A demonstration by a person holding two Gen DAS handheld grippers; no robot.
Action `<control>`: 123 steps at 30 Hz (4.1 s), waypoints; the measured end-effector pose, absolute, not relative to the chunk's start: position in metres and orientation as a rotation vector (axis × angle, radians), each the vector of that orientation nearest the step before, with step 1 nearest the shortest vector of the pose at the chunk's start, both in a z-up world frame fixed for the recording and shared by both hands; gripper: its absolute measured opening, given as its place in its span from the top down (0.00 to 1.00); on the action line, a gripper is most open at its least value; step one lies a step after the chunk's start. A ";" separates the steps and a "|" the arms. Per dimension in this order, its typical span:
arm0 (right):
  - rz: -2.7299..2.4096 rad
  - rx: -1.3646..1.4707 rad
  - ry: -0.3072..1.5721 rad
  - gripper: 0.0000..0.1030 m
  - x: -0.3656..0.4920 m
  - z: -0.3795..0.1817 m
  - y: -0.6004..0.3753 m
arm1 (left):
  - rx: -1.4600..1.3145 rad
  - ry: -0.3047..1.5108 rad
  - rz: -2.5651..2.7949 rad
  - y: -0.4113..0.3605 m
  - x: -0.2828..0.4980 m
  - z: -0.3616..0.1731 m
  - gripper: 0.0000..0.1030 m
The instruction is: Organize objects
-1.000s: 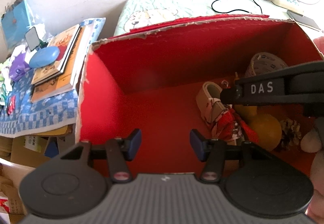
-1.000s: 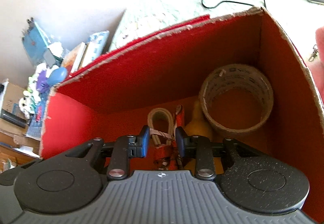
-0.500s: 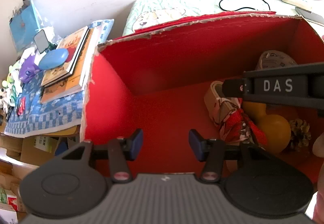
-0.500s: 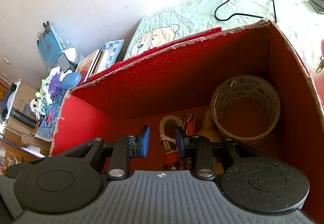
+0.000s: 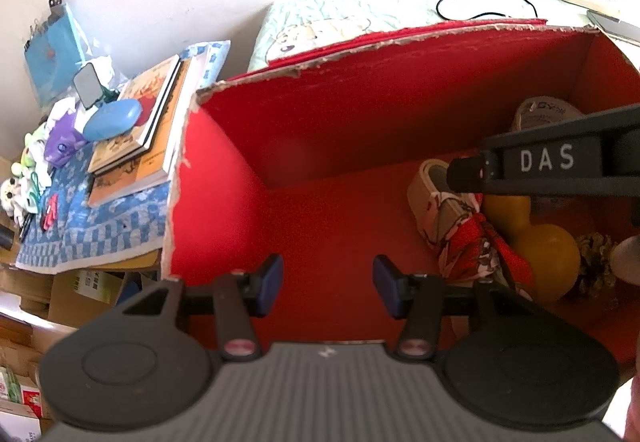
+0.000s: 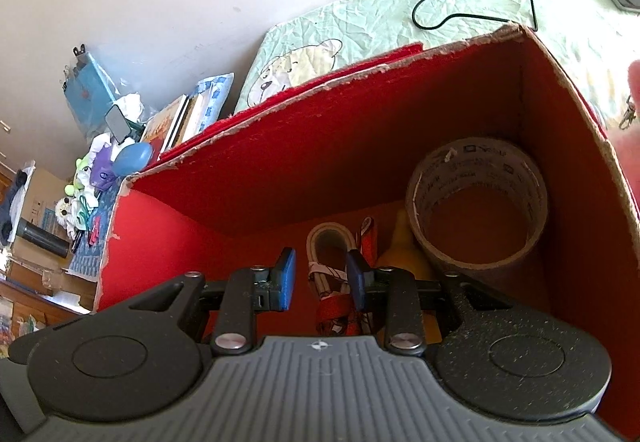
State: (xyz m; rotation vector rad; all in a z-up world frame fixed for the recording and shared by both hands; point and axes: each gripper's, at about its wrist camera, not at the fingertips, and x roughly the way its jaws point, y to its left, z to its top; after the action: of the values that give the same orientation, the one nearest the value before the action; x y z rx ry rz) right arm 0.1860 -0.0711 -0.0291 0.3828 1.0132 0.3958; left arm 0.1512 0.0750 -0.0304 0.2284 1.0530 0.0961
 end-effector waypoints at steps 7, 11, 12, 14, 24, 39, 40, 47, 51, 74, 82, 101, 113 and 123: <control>0.415 0.380 1.014 0.71 0.186 -0.029 -0.070 | 0.224 1.048 0.093 0.075 0.151 -0.030 0.47; 0.449 0.389 0.980 0.75 0.182 -0.027 -0.072 | 0.220 1.044 0.084 0.075 0.151 -0.029 0.47; 0.459 0.389 0.963 0.75 0.180 -0.025 -0.072 | 0.219 1.043 0.079 0.075 0.151 -0.029 0.46; 0.462 0.384 0.953 0.75 0.179 -0.024 -0.072 | 0.222 1.040 0.069 0.075 0.150 -0.029 0.45; 0.403 0.283 0.787 0.74 0.143 0.010 -0.098 | 0.237 1.012 0.067 0.068 0.142 -0.013 0.41; 0.451 0.314 0.661 0.54 0.078 0.041 -0.146 | 0.197 0.946 0.090 0.050 0.078 0.032 0.34; 0.459 0.323 0.670 0.55 0.075 0.041 -0.148 | 0.191 0.942 0.089 0.049 0.072 0.033 0.34; 0.510 0.350 0.709 0.55 0.054 0.039 -0.161 | 0.166 0.941 0.128 0.039 0.046 0.039 0.31; 0.552 0.345 0.712 0.55 0.037 0.036 -0.165 | 0.163 0.935 0.154 0.034 0.029 0.042 0.30; 0.572 0.510 1.022 0.56 0.010 -0.036 -0.181 | 0.060 1.177 0.163 0.015 -0.018 -0.035 0.29; 0.570 0.518 1.052 0.56 0.006 -0.043 -0.187 | 0.039 1.171 0.138 0.014 -0.021 -0.043 0.26; 0.609 0.554 1.087 0.55 0.021 -0.049 -0.184 | 0.006 1.158 0.061 0.013 -0.017 -0.049 0.09; 0.602 0.561 1.129 0.55 0.028 -0.059 -0.180 | -0.004 1.189 0.027 0.007 -0.012 -0.061 0.09; 0.592 0.541 1.143 0.55 0.038 -0.059 -0.172 | -0.009 1.204 0.009 0.012 -0.006 -0.069 0.09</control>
State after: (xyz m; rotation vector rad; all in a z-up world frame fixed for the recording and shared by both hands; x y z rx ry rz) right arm 0.0382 -0.1718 -0.0592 0.5409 1.1428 0.5918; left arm -0.0065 0.0122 -0.0693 -0.0087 1.2041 0.0093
